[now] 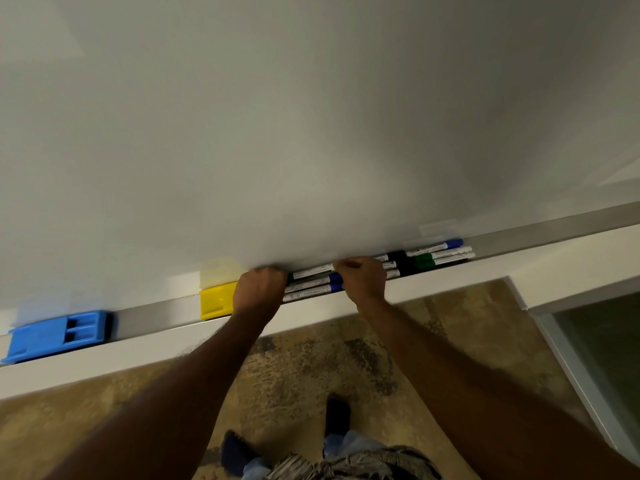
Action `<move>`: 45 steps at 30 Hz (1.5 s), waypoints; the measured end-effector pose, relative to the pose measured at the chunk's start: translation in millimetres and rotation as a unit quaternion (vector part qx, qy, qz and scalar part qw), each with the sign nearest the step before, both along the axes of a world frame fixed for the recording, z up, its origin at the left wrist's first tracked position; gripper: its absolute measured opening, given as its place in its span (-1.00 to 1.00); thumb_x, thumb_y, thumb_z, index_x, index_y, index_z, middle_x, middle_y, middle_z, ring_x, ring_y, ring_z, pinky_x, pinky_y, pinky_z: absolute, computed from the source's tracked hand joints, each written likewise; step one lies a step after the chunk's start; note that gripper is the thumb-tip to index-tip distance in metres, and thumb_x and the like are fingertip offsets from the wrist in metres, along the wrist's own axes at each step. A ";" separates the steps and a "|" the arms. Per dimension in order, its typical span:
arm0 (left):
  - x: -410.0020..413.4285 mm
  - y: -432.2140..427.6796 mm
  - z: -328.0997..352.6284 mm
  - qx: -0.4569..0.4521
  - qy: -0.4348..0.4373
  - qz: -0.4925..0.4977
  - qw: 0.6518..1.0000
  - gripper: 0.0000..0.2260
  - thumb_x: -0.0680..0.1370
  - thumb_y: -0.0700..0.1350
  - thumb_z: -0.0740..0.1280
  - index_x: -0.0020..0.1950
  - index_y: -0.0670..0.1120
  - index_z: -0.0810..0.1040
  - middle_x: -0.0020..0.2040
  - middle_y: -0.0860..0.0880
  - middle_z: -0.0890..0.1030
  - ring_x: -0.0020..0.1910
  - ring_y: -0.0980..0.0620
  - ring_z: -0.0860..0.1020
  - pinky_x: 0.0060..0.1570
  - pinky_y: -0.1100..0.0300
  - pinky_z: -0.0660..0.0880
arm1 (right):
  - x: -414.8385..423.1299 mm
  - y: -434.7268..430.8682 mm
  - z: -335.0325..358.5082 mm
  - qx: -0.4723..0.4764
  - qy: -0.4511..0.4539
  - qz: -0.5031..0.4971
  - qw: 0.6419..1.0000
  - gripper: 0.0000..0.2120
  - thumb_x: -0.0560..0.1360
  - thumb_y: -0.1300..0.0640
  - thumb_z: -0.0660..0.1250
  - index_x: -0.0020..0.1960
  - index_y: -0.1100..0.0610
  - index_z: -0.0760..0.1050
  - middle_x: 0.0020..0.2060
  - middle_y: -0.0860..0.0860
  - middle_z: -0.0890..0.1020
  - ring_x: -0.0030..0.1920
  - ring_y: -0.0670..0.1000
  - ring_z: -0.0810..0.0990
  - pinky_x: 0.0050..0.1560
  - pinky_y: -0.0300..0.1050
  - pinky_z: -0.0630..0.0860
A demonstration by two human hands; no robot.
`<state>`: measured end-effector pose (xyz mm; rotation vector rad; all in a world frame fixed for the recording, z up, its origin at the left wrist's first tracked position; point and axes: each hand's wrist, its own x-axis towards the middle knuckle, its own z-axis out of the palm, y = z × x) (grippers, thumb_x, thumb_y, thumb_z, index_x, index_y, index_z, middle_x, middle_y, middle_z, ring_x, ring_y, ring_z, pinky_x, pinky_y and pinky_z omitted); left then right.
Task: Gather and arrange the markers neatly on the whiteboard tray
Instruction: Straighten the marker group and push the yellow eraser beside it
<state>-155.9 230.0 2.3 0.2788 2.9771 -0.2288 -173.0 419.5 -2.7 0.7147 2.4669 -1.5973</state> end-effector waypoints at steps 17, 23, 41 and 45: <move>6.5 7.0 10.6 0.149 0.074 -0.001 0.986 -0.79 0.54 0.01 0.30 0.12 -0.01 0.58 -0.01 -0.06 0.66 -0.12 -0.15 0.64 -0.26 0.10 0.50 | -6.2 30.6 19.9 -0.283 -0.039 -0.099 0.953 -0.88 0.43 0.22 0.43 -0.27 0.20 0.56 -0.35 0.08 0.63 -0.37 -0.03 0.58 -0.29 -0.12 0.59; 3.2 40.6 18.6 0.160 0.100 -0.085 0.978 -0.86 0.49 -0.01 0.42 -0.04 -0.05 0.64 -0.18 -0.06 0.67 -0.33 -0.13 0.61 -0.43 0.15 0.45 | -3.4 73.5 24.6 -0.331 -0.034 -0.124 0.935 -0.75 0.45 0.29 0.40 -0.36 0.19 0.42 -0.52 0.03 0.42 -0.61 -0.14 0.35 -0.60 -0.32 0.29; -41.7 182.2 17.7 0.257 0.085 -0.129 0.954 -0.80 0.54 0.11 0.27 0.06 0.10 0.61 -0.17 0.06 0.65 -0.25 -0.01 0.60 -0.38 0.25 0.28 | -38.2 220.1 21.1 -0.319 0.072 -0.283 0.902 -0.90 0.47 0.33 0.41 -0.16 0.26 0.49 -0.32 0.16 0.55 -0.50 -0.03 0.58 -0.40 -0.18 0.60; -39.5 175.6 6.9 0.239 0.090 -0.104 0.961 -0.84 0.51 0.10 0.31 -0.03 0.07 0.63 -0.20 0.03 0.66 -0.27 -0.07 0.63 -0.38 0.19 0.42 | -53.5 267.9 18.9 -0.241 0.096 -0.351 0.900 -0.56 0.43 0.32 0.46 0.23 0.29 0.34 -0.05 0.31 0.59 -0.26 0.16 0.64 -0.13 0.16 0.65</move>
